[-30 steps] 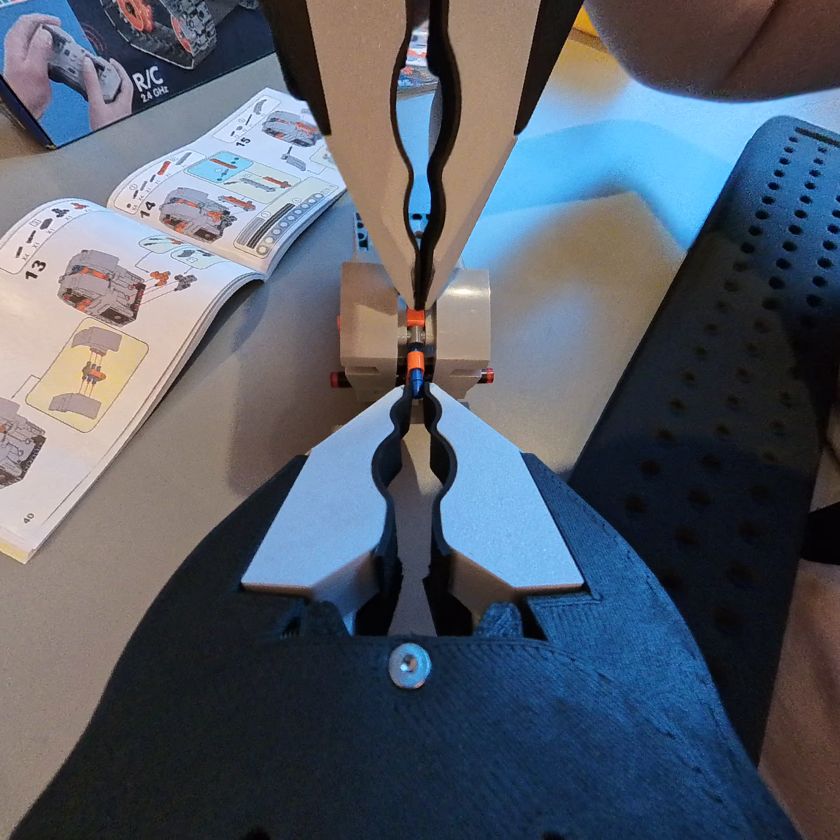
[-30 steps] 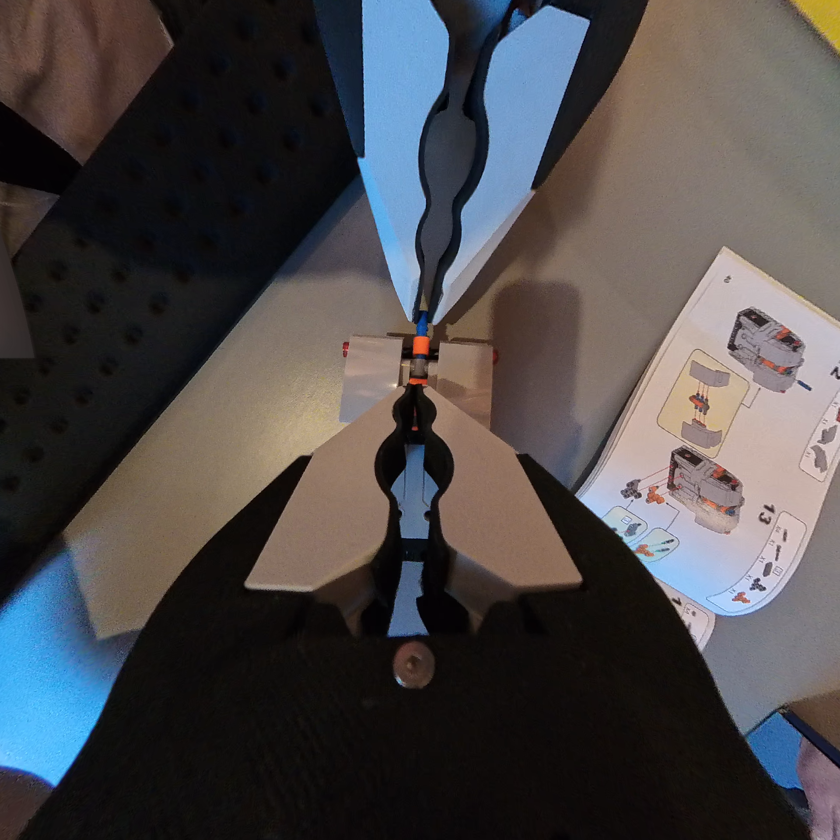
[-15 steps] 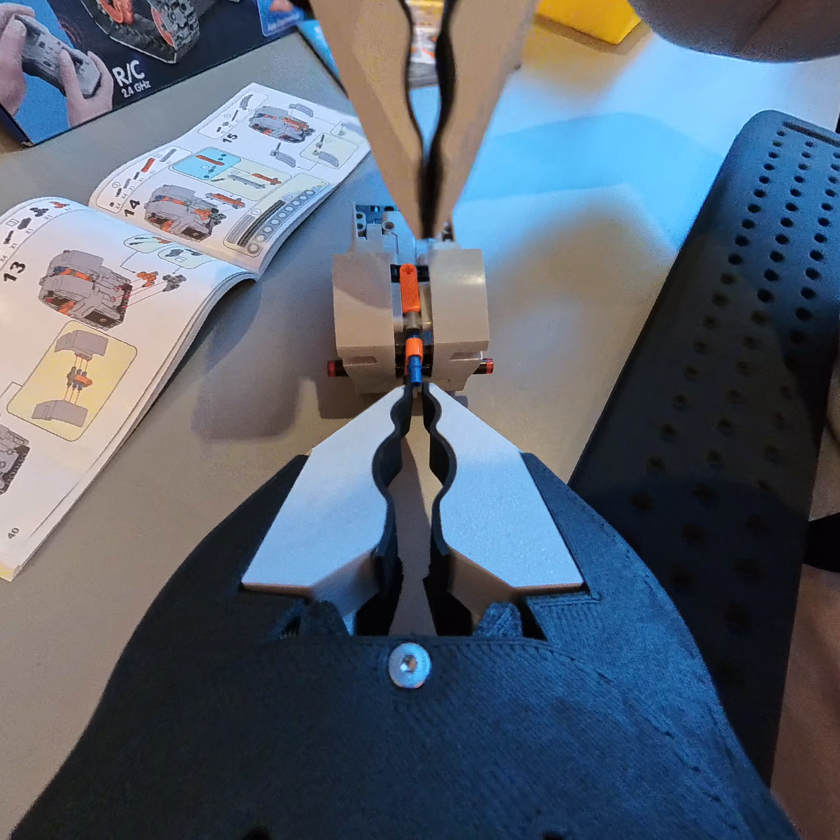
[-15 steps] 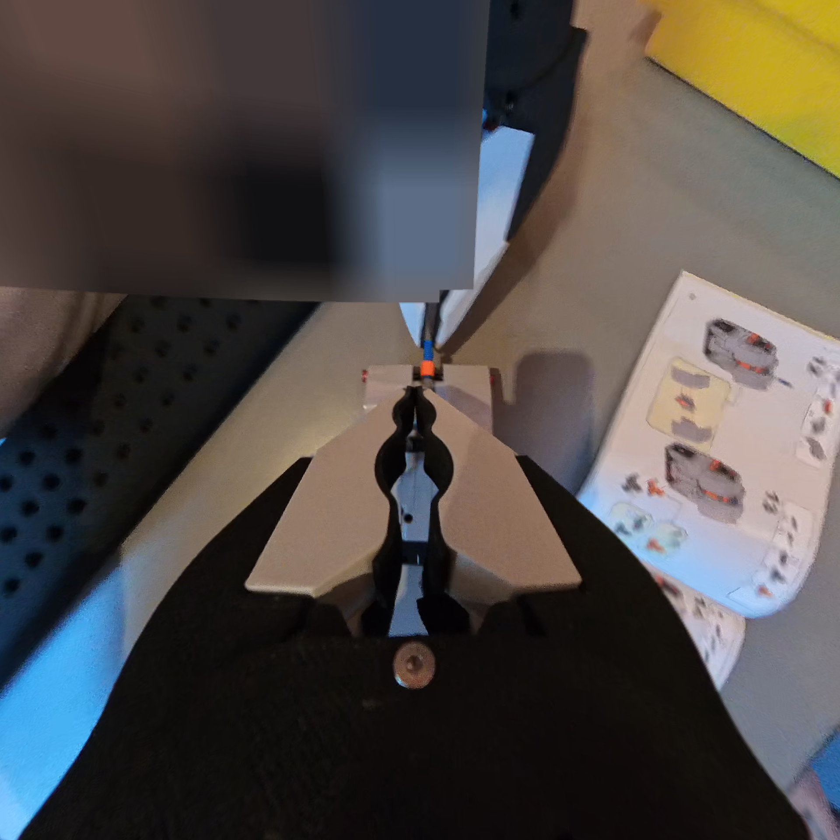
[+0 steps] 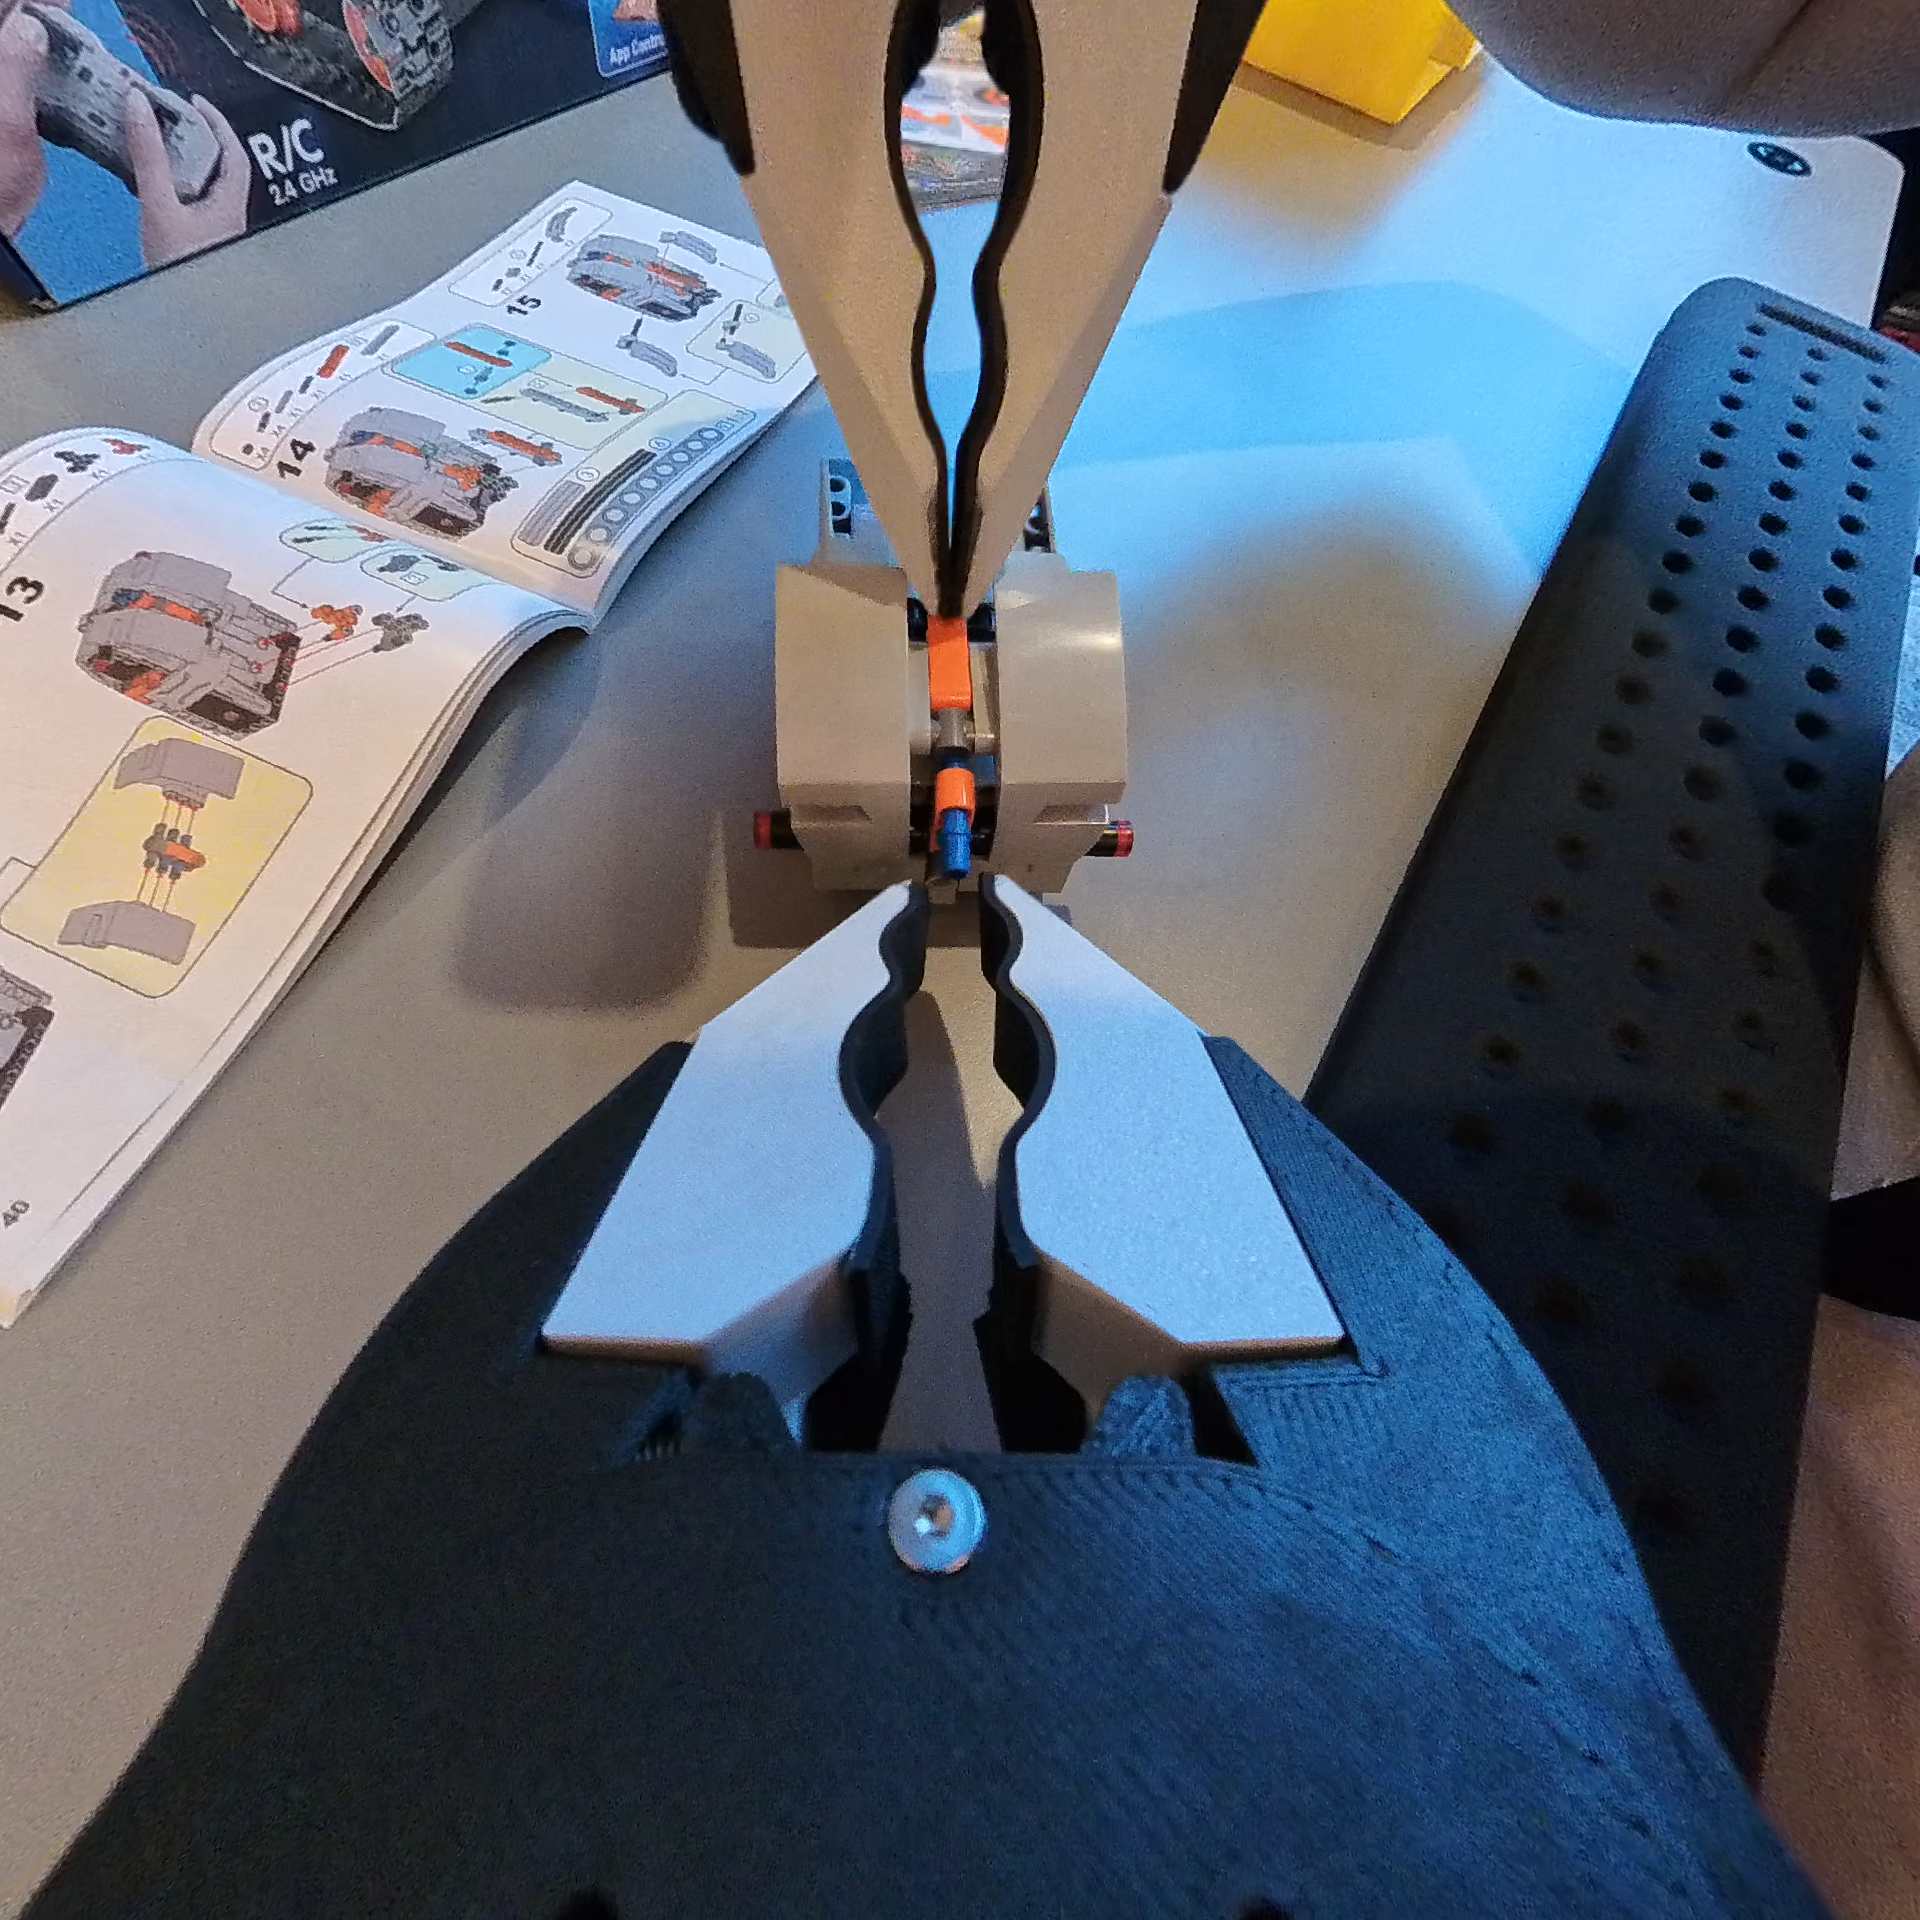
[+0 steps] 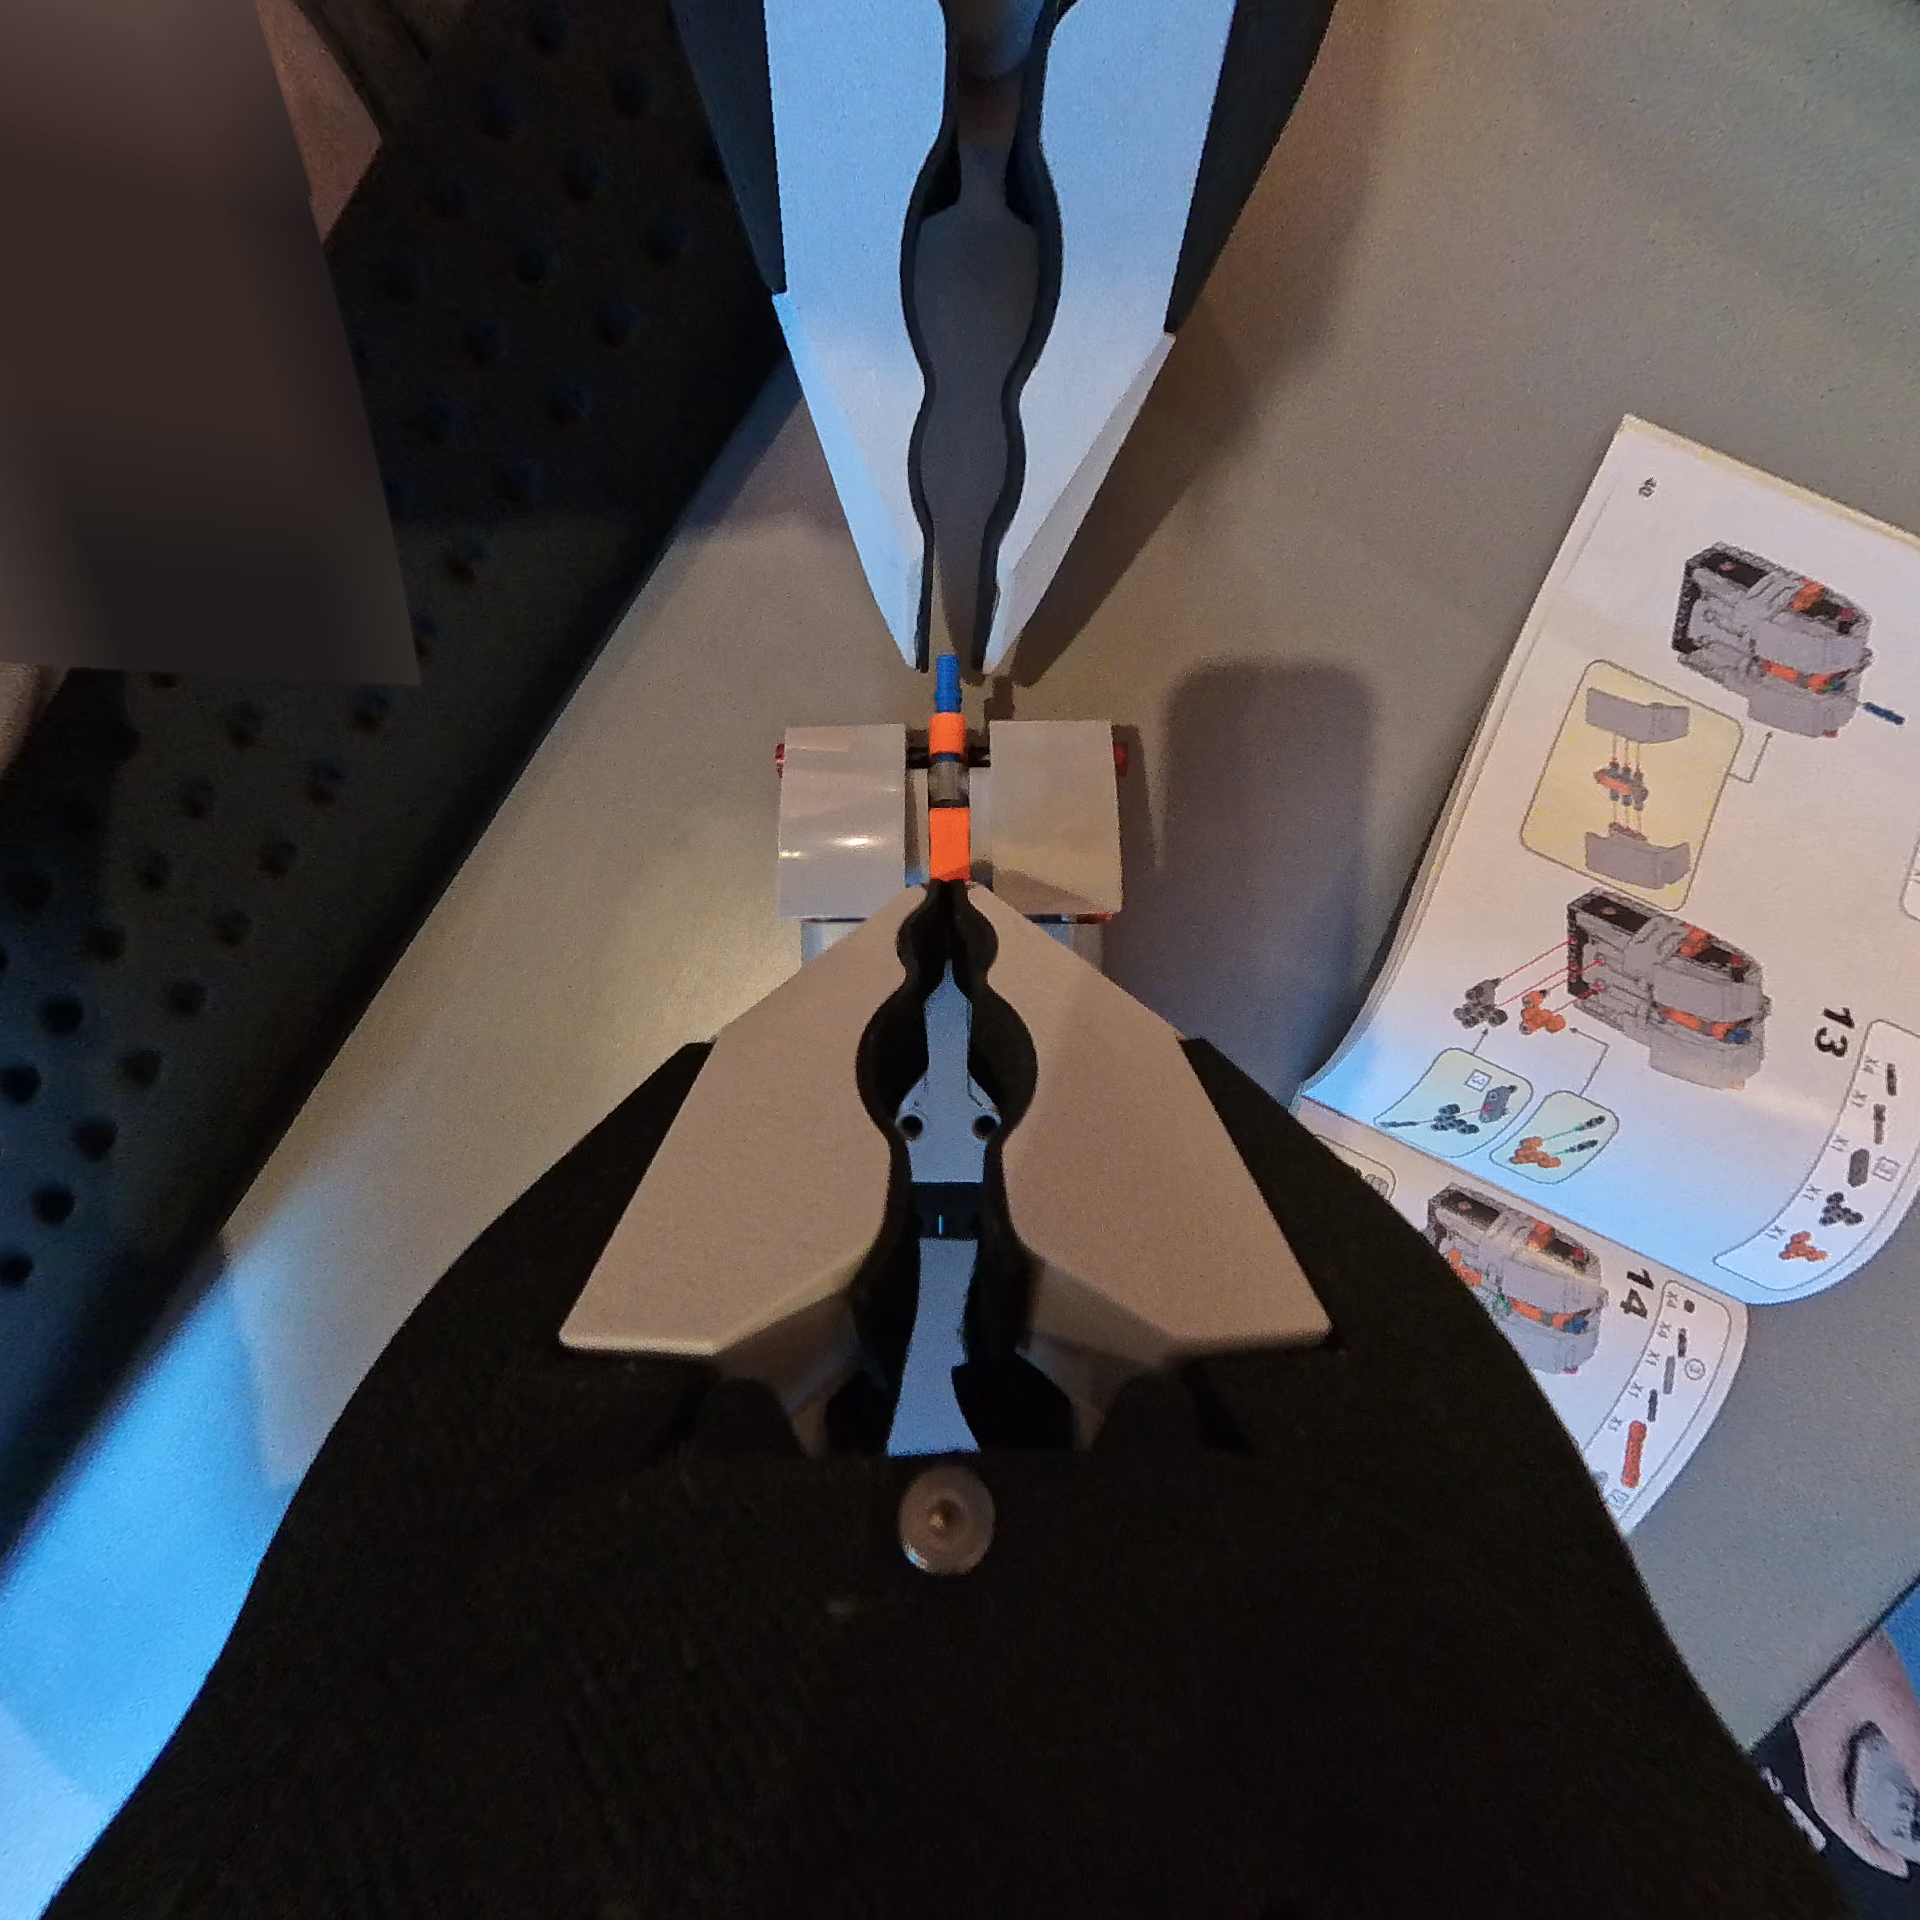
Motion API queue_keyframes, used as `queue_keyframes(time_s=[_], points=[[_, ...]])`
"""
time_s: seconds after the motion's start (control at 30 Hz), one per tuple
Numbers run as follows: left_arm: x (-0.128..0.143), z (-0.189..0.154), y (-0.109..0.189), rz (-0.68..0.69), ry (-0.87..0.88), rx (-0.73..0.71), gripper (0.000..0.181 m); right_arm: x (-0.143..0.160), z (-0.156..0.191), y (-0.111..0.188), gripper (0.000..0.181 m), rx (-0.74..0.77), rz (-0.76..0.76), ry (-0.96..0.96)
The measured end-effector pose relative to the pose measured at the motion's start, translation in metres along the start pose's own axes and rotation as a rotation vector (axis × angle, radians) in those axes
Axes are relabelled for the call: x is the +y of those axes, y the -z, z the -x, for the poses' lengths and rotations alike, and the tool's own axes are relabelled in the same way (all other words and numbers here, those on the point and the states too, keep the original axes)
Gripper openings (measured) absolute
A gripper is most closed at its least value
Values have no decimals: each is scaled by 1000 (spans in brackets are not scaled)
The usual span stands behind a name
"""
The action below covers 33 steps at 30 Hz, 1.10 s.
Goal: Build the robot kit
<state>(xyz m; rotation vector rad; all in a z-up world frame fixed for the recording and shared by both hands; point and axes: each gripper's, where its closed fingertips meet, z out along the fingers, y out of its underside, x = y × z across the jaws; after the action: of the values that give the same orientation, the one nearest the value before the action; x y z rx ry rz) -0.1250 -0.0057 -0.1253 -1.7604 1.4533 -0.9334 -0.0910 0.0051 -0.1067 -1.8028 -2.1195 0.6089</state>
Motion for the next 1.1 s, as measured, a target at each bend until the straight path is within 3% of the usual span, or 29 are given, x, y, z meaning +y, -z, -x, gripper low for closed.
queue_keyframes(time_s=[0.63,0.77,0.97,1.1], points=[[-3,0,-2,-26,-2,-12,1,6,5,-7,0,32,45,46],[-3,-2,-4,-29,-10,0,2,3,4,-7,0,98,48,104],[-3,-3,-4,-33,-17,9,2,-5,2,-4,0,96,-17,84],[-3,-1,-4,-32,-24,-11,2,3,4,-6,0,40,50,84]])
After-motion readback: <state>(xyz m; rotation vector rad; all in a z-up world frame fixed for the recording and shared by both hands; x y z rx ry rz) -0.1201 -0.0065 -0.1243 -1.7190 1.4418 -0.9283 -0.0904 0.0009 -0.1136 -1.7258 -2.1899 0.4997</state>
